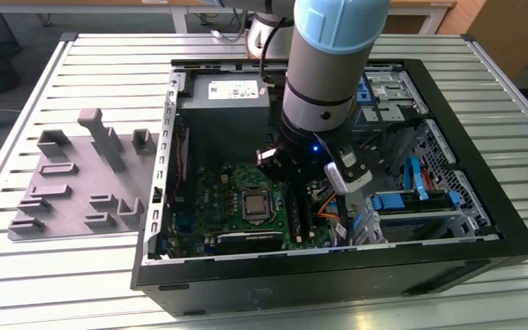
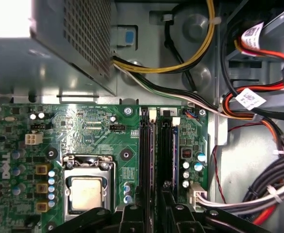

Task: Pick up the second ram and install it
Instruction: 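Insert the second ram into the second slot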

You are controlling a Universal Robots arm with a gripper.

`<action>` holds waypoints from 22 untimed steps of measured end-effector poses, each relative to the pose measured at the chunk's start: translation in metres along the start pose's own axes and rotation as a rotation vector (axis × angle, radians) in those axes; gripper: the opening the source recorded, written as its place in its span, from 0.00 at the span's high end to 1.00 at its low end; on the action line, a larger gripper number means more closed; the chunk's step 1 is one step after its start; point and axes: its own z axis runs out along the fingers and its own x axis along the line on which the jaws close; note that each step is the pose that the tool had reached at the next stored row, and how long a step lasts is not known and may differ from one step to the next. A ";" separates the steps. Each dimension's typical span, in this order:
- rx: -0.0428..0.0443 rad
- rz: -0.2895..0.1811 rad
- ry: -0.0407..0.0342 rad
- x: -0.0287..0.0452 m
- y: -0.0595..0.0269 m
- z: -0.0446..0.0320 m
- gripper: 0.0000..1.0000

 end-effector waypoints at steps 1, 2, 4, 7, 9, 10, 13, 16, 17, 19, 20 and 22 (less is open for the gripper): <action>0.0001 0.000 0.0000 0.0000 0.0000 -0.0014 0.73; -0.0001 0.000 0.0000 0.0000 0.0000 -0.0017 0.73; -0.0002 0.000 -0.0001 0.0000 0.0000 -0.0016 0.73; 0.0000 0.000 -0.0001 0.0000 0.0000 -0.0009 0.73; 0.0006 0.000 -0.0001 -0.0001 0.0000 0.0018 0.73; 0.0007 0.000 0.0000 -0.0001 0.0000 0.0028 0.73; 0.0007 0.000 0.0000 -0.0001 -0.0001 0.0066 0.73; 0.0006 0.000 -0.0001 -0.0002 -0.0001 0.0108 0.73; 0.0007 0.000 -0.0002 -0.0002 -0.0001 0.0115 0.74; 0.0010 0.000 -0.0002 -0.0002 -0.0002 0.0119 0.80; 0.0010 0.000 -0.0002 -0.0002 -0.0002 0.0119 0.86; 0.0007 0.000 -0.0003 -0.0002 -0.0001 0.0121 0.86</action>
